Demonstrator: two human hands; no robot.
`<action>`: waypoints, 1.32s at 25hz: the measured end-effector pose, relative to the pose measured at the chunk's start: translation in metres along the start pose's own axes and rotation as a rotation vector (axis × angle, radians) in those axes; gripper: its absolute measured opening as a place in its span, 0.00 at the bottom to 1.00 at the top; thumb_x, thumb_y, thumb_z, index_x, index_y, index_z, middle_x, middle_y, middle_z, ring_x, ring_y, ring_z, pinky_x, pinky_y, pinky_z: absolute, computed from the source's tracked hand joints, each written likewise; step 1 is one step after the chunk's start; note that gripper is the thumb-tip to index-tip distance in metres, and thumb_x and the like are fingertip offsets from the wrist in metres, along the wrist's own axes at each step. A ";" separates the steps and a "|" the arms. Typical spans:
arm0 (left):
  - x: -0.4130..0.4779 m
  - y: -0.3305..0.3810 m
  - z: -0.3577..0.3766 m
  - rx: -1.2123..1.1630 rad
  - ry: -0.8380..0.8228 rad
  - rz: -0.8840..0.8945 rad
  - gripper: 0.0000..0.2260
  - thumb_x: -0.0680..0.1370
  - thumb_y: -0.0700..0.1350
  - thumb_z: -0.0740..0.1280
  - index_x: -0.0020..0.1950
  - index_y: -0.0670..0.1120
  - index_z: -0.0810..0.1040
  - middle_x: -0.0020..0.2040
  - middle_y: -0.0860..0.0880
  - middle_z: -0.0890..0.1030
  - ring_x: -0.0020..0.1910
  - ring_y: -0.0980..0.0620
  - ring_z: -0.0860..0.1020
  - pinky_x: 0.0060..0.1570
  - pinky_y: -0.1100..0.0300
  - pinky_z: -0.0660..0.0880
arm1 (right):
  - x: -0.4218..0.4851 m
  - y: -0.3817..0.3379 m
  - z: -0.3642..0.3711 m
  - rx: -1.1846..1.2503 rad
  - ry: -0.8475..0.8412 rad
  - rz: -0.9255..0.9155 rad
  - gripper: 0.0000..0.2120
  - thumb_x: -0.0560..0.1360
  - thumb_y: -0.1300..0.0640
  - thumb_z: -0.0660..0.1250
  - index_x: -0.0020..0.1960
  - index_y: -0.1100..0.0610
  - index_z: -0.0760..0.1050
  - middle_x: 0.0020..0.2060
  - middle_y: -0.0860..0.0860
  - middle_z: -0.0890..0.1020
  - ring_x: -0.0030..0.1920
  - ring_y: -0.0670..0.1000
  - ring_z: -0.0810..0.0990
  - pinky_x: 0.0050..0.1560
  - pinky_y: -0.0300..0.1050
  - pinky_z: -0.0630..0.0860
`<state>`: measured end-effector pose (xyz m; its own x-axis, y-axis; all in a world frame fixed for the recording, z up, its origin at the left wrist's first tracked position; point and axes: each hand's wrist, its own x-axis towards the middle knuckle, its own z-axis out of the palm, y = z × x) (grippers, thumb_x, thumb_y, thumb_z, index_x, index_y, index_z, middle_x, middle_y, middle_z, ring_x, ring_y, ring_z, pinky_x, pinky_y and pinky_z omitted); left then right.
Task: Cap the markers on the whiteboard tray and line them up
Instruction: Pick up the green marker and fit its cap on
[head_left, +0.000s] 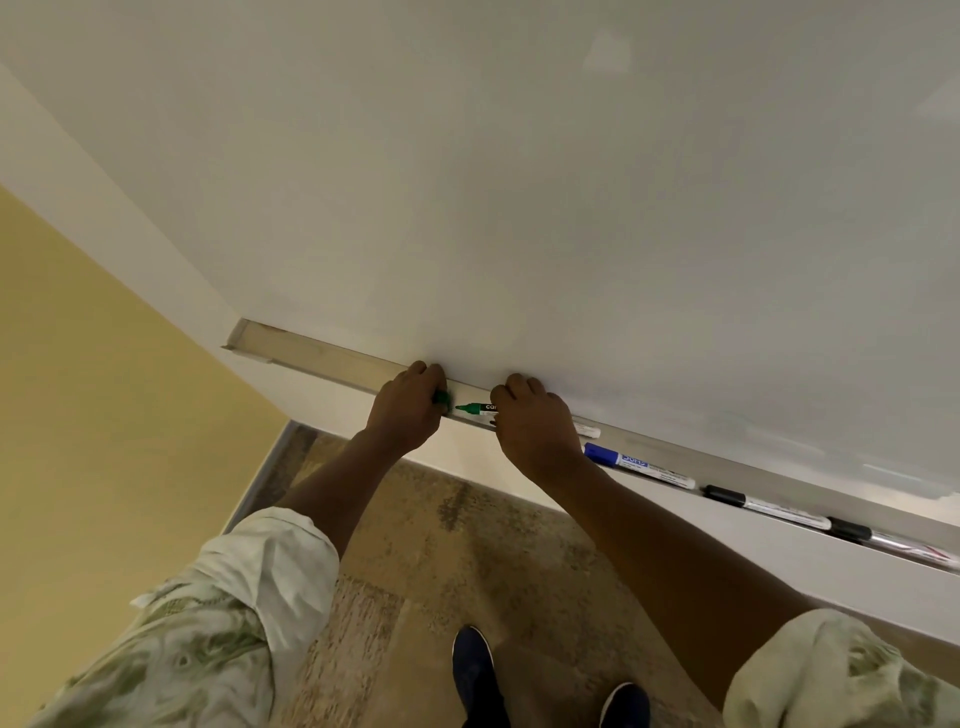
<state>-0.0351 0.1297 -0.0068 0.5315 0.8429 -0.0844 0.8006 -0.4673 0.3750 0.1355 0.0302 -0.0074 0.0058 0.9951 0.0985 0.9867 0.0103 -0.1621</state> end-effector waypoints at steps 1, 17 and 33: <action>-0.001 0.002 -0.001 -0.010 0.005 0.005 0.06 0.74 0.40 0.69 0.48 0.44 0.73 0.44 0.45 0.76 0.40 0.42 0.77 0.39 0.47 0.78 | -0.004 0.002 -0.004 0.014 0.023 0.011 0.12 0.75 0.57 0.69 0.57 0.58 0.76 0.53 0.56 0.80 0.51 0.56 0.78 0.46 0.48 0.78; -0.052 0.110 -0.039 -0.591 0.126 0.076 0.09 0.79 0.39 0.68 0.57 0.47 0.82 0.43 0.60 0.79 0.41 0.64 0.77 0.39 0.75 0.71 | -0.096 0.048 -0.103 0.452 0.165 0.119 0.08 0.78 0.52 0.61 0.57 0.51 0.73 0.49 0.49 0.82 0.40 0.46 0.76 0.31 0.35 0.72; -0.088 0.189 -0.064 -1.088 0.067 0.091 0.13 0.84 0.44 0.59 0.57 0.49 0.84 0.42 0.53 0.82 0.41 0.54 0.77 0.41 0.61 0.77 | -0.135 0.058 -0.149 0.773 0.122 0.218 0.05 0.81 0.45 0.58 0.52 0.42 0.72 0.39 0.41 0.81 0.34 0.45 0.78 0.29 0.40 0.73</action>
<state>0.0520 -0.0163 0.1306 0.5338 0.8453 0.0234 0.0685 -0.0708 0.9951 0.2164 -0.1177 0.1165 0.2462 0.9654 0.0856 0.5706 -0.0730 -0.8180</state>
